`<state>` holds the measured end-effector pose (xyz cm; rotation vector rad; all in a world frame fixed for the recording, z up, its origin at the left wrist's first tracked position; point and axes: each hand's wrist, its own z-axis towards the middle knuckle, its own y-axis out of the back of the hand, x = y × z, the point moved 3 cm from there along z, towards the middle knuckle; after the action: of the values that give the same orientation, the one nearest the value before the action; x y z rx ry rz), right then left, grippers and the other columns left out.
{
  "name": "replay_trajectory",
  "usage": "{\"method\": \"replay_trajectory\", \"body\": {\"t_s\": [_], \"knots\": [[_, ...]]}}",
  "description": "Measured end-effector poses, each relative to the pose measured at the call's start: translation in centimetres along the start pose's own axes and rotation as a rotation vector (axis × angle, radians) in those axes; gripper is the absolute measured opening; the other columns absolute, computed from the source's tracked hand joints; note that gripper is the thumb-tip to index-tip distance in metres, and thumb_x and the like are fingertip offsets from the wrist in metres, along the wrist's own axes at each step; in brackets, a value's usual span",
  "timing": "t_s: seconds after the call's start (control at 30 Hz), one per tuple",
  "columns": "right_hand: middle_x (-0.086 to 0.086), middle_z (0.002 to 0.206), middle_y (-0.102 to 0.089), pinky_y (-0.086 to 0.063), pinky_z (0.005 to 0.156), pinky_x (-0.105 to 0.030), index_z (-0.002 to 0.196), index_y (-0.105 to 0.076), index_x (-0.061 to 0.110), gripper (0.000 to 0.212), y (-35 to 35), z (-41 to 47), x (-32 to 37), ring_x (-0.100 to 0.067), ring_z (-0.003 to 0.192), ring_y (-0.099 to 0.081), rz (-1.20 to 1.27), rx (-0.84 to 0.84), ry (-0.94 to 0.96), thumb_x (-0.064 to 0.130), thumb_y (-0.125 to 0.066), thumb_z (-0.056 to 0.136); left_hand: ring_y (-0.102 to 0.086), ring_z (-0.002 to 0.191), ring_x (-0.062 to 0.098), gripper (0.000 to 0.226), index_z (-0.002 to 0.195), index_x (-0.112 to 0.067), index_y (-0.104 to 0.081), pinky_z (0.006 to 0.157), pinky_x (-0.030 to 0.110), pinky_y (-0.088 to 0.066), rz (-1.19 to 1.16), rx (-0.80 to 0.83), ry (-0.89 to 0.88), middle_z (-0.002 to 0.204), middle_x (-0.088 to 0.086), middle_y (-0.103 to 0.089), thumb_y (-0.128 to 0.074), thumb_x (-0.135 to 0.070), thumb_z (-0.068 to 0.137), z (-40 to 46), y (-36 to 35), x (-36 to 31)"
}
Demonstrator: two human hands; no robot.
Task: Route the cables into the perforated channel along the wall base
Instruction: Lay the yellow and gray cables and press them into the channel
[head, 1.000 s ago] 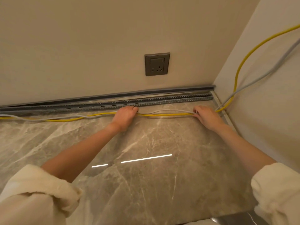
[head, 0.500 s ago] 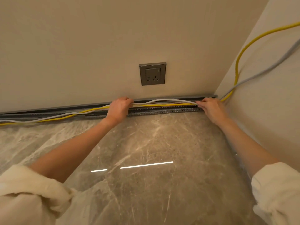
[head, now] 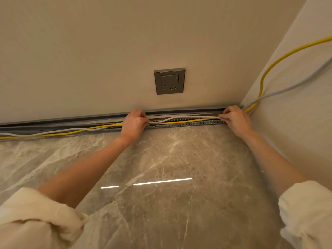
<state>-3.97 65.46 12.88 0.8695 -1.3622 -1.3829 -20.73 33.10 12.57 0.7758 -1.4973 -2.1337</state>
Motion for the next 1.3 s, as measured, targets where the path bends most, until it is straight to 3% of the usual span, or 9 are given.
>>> {"method": "replay_trajectory", "body": {"t_s": [0.27, 0.43, 0.57, 0.67, 0.77, 0.87, 1.07, 1.3], "knots": [[-0.019, 0.095, -0.059, -0.041, 0.073, -0.043, 0.105, -0.072, 0.006, 0.020, -0.2, -1.3, 0.4, -0.038, 0.090, -0.050, -0.060, -0.061, 0.041, 0.011, -0.062, 0.089, -0.059, 0.082, 0.032, 0.016, 0.093, -0.005, -0.073, 0.068, 0.041, -0.050, -0.089, 0.015, 0.111, 0.085, 0.015, -0.067, -0.064, -0.016, 0.085, 0.0, -0.2, 0.0], [-0.014, 0.090, -0.060, -0.045, 0.077, -0.043, 0.110, -0.069, 0.007, 0.024, -0.7, -1.7, 0.8, -0.034, 0.088, -0.053, -0.107, -0.086, 0.037, 0.009, -0.065, 0.086, -0.064, 0.077, 0.035, 0.017, 0.092, -0.004, -0.072, 0.065, 0.042, -0.052, -0.098, -0.002, 0.078, 0.085, 0.017, -0.070, -0.058, -0.014, 0.089, -1.3, -0.5, 0.2], [-0.014, 0.100, -0.060, -0.048, 0.079, -0.046, 0.122, -0.056, 0.009, 0.033, -1.0, -1.9, 1.2, -0.032, 0.093, -0.053, -0.164, -0.070, 0.041, 0.010, -0.060, 0.089, -0.064, 0.080, 0.030, 0.023, 0.095, -0.008, -0.070, 0.069, 0.039, -0.053, -0.052, 0.057, 0.061, 0.093, 0.012, -0.069, -0.055, -0.026, 0.091, -2.4, -1.2, -0.2], [-0.013, 0.103, -0.058, -0.047, 0.082, -0.044, 0.114, -0.058, 0.013, 0.028, -1.3, -2.1, 1.2, -0.031, 0.096, -0.051, -0.201, -0.037, 0.051, 0.006, -0.061, 0.088, -0.063, 0.081, 0.029, 0.026, 0.092, -0.009, -0.070, 0.067, 0.037, -0.052, 0.033, 0.073, 0.030, 0.089, 0.010, -0.068, -0.052, -0.029, 0.092, -2.1, -1.0, -0.8], [-0.012, 0.104, -0.059, -0.045, 0.083, -0.043, 0.111, -0.062, 0.013, 0.027, -1.3, -1.9, 1.3, -0.030, 0.098, -0.051, -0.205, -0.017, 0.051, 0.004, -0.063, 0.085, -0.061, 0.085, 0.030, 0.026, 0.095, -0.007, -0.069, 0.070, 0.040, -0.052, 0.071, 0.052, -0.076, 0.091, 0.012, -0.069, -0.051, -0.024, 0.093, -1.0, -0.9, -2.7], [-0.012, 0.102, -0.061, -0.044, 0.082, -0.043, 0.109, -0.064, 0.012, 0.025, -1.0, -1.6, 1.3, -0.031, 0.097, -0.052, -0.230, -0.002, 0.062, 0.004, -0.063, 0.085, -0.058, 0.100, 0.032, 0.026, 0.113, -0.005, -0.062, 0.078, 0.045, -0.052, 0.023, 0.084, -0.174, 0.109, 0.015, -0.066, -0.053, -0.018, 0.093, 0.7, -1.8, -5.9], [-0.014, 0.099, -0.060, -0.043, 0.079, -0.042, 0.108, -0.063, 0.011, 0.021, -0.6, -1.0, 0.6, -0.033, 0.094, -0.053, -0.292, 0.050, 0.120, 0.005, -0.060, 0.087, -0.046, 0.124, 0.030, 0.047, 0.133, -0.004, -0.045, 0.098, 0.040, -0.044, 0.090, 0.183, -0.316, 0.134, 0.016, -0.052, -0.056, 0.001, 0.087, 3.0, -4.7, -9.7], [-0.014, 0.099, -0.060, -0.039, 0.079, -0.042, 0.103, -0.062, 0.011, 0.014, 0.2, -0.2, -0.3, -0.033, 0.095, -0.051, -0.246, 0.057, 0.132, 0.010, -0.051, 0.094, -0.045, 0.114, 0.032, 0.065, 0.138, -0.012, -0.040, 0.090, 0.043, -0.050, 0.093, 0.204, -0.347, 0.128, 0.016, -0.052, -0.059, 0.009, 0.080, 2.9, -5.2, -8.6]]}}
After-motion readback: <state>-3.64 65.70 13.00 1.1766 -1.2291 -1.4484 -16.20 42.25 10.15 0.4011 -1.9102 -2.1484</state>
